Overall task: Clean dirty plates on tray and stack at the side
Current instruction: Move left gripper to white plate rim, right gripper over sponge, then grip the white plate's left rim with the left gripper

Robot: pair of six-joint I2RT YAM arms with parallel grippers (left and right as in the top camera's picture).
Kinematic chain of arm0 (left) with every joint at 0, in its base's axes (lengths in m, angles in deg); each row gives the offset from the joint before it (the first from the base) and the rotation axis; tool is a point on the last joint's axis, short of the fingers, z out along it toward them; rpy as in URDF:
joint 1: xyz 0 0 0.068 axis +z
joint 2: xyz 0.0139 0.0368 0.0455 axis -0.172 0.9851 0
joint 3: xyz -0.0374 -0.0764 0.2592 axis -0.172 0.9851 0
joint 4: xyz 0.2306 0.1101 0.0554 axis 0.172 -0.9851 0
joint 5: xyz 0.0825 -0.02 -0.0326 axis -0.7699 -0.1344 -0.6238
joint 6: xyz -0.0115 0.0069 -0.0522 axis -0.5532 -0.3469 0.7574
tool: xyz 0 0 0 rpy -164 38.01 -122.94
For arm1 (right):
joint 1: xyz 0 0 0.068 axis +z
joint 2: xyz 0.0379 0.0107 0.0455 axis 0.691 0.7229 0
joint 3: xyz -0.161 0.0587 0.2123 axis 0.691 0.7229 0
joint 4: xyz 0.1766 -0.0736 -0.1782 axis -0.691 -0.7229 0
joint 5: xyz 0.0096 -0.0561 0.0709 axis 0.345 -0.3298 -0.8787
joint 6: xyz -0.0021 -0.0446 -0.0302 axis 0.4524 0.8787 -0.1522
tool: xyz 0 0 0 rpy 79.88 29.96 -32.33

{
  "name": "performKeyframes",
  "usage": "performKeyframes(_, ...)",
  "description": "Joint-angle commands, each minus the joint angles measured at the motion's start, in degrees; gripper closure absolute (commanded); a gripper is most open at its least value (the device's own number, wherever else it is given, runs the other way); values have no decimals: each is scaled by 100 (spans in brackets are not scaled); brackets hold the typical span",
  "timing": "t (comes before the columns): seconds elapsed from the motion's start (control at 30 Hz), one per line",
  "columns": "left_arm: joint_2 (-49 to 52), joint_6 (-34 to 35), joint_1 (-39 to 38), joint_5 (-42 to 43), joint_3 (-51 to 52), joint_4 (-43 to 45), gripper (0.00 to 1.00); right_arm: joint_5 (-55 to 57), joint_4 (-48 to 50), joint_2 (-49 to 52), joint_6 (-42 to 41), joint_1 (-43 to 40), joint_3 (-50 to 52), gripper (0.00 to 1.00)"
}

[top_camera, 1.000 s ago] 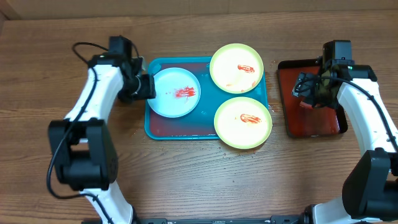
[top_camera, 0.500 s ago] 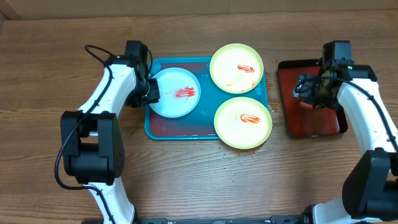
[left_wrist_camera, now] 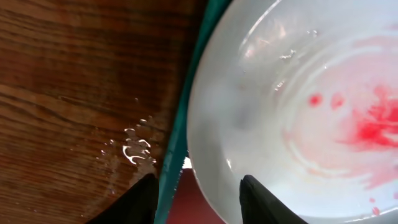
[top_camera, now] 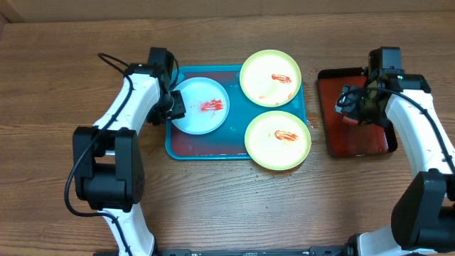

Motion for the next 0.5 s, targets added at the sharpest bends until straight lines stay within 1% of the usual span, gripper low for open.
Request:
performKeyframes(0.0, 109, 103, -70, 103, -101, 4, 55, 160, -28, 39, -20, -24, -151, 15)
performKeyframes(0.27, 111, 105, -74, 103, -57, -2, 59, 195, -57, 39, -22, -24, -151, 15)
performKeyframes(0.47, 111, 192, -74, 103, 234, 299, 60, 195, -94, 39, -20, -24, -151, 15)
